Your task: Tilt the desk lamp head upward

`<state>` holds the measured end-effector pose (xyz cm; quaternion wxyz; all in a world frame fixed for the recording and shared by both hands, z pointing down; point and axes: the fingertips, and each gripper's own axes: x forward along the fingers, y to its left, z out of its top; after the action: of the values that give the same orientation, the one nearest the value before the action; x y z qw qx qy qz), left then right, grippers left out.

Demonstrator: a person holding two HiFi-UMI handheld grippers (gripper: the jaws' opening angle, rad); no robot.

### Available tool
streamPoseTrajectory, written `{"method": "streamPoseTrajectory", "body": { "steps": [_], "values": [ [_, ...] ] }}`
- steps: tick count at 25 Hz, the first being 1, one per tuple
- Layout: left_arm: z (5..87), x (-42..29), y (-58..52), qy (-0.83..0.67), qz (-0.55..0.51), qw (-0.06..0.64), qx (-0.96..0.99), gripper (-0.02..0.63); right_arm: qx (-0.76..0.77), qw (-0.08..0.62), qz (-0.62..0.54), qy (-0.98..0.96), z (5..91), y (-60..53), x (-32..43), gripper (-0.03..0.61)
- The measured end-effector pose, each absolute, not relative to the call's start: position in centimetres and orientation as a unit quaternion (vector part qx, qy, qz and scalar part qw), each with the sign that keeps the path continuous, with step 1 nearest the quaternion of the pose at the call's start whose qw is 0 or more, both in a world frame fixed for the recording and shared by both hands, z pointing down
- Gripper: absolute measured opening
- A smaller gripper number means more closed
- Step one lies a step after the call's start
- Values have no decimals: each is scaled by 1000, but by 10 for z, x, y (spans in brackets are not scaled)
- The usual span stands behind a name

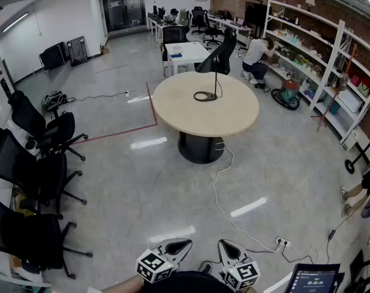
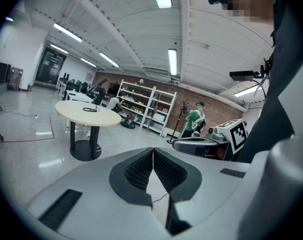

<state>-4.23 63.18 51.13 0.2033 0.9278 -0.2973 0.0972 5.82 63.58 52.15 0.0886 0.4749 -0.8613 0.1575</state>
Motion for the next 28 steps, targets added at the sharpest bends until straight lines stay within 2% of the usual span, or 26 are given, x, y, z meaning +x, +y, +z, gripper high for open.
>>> {"method": "streamPoseTrajectory", "body": {
  "steps": [28],
  "values": [
    [519,-33,615,-326,89,217,916,5,490,60,147,-857,515,625,78,3]
  ]
}}
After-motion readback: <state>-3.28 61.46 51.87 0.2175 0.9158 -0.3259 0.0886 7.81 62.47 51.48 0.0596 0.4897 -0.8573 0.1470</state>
